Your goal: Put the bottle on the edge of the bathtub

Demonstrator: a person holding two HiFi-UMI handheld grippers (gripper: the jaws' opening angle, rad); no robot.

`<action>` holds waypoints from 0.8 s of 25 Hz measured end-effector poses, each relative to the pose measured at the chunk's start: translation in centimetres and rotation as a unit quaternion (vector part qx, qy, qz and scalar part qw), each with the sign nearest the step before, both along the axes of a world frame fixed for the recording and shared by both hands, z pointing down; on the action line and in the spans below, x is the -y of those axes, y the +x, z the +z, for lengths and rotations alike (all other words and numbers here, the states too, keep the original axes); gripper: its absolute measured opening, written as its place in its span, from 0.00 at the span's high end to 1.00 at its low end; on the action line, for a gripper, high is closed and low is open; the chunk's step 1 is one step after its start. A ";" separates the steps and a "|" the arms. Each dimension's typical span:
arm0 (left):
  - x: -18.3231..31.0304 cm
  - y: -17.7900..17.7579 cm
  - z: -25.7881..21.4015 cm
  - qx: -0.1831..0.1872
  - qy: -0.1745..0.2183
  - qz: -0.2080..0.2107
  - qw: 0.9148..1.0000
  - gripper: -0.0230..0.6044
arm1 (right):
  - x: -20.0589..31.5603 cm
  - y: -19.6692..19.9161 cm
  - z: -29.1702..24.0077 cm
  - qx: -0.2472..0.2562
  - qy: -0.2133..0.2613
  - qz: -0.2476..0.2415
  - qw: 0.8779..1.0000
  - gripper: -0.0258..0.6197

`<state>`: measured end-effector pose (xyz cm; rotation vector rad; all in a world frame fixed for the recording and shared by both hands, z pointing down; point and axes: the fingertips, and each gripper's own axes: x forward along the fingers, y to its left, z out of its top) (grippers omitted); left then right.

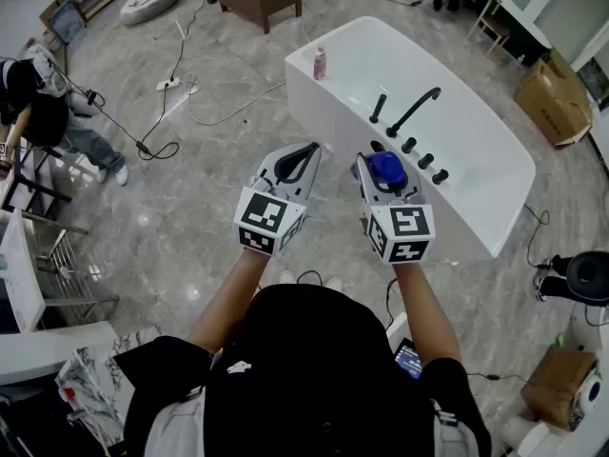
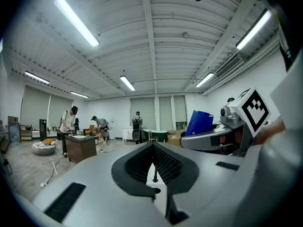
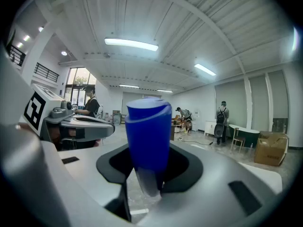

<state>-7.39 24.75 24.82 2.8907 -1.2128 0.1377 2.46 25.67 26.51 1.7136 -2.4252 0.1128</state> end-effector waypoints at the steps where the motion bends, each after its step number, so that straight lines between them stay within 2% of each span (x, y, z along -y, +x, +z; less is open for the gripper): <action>1: -0.1 0.1 0.1 0.001 -0.001 0.000 1.000 0.95 | -0.1 0.0 0.0 -0.001 0.001 -0.002 1.000 0.72; 9: -0.4 1.2 0.6 -0.003 -0.008 0.001 1.000 0.95 | -0.3 0.1 0.2 0.007 0.002 -0.012 1.000 0.72; 20: -1.6 3.8 1.0 -0.002 -0.008 -0.019 1.000 0.95 | -1.3 2.7 1.1 0.016 0.000 -0.034 0.999 0.72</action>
